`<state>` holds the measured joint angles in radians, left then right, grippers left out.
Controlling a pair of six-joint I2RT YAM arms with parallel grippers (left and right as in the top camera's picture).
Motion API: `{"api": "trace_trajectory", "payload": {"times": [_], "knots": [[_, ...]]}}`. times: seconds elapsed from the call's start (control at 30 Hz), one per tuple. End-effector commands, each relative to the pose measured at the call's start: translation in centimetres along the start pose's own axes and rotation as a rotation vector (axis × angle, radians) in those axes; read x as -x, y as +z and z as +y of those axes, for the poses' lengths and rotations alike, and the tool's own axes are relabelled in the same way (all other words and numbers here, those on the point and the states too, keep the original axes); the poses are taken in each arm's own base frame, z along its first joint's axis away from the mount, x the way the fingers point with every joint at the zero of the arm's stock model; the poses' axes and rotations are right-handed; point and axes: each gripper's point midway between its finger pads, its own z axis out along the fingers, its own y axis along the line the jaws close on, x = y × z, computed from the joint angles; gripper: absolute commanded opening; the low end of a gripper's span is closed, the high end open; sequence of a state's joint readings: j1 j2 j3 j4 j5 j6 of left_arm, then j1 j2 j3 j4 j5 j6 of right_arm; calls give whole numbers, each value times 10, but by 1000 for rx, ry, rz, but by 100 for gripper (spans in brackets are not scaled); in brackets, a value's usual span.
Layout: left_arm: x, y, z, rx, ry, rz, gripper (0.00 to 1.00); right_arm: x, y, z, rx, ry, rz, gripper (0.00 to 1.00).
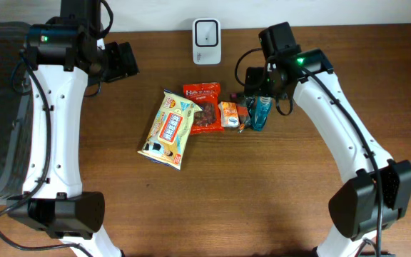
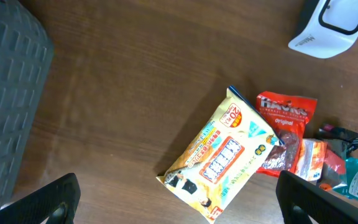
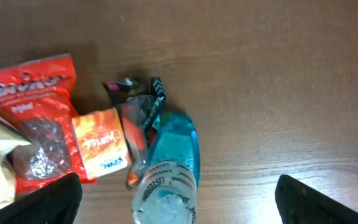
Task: Scan the item barcode
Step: 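Move the right gripper over the blue Listerine bottle and grasp it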
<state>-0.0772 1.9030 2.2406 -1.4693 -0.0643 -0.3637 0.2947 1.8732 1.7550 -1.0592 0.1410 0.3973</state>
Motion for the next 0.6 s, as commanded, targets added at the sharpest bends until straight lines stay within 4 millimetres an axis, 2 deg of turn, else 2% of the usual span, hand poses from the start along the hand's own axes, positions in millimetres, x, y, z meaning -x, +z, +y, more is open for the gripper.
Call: {"api": "trace_trajectory", "payload": {"times": [0.0, 0.27, 0.3, 0.4, 0.43, 0.57], "knots": [[1, 2, 2, 12, -11, -2, 99, -5, 18, -1, -38, -1, 32, 99], [1, 2, 2, 12, -11, -2, 99, -21, 49, 9, -13, -9, 125, 100], [1, 2, 2, 12, -11, -2, 99, -22, 52, 8, -15, -10, 132, 93], [1, 2, 2, 12, -11, -1, 99, -24, 57, 8, -21, -11, 143, 62], [1, 2, 2, 12, -11, -2, 99, -24, 57, 8, -21, -11, 143, 58], [1, 2, 2, 12, -11, -2, 99, -31, 56, 5, -32, -14, 170, 53]]}}
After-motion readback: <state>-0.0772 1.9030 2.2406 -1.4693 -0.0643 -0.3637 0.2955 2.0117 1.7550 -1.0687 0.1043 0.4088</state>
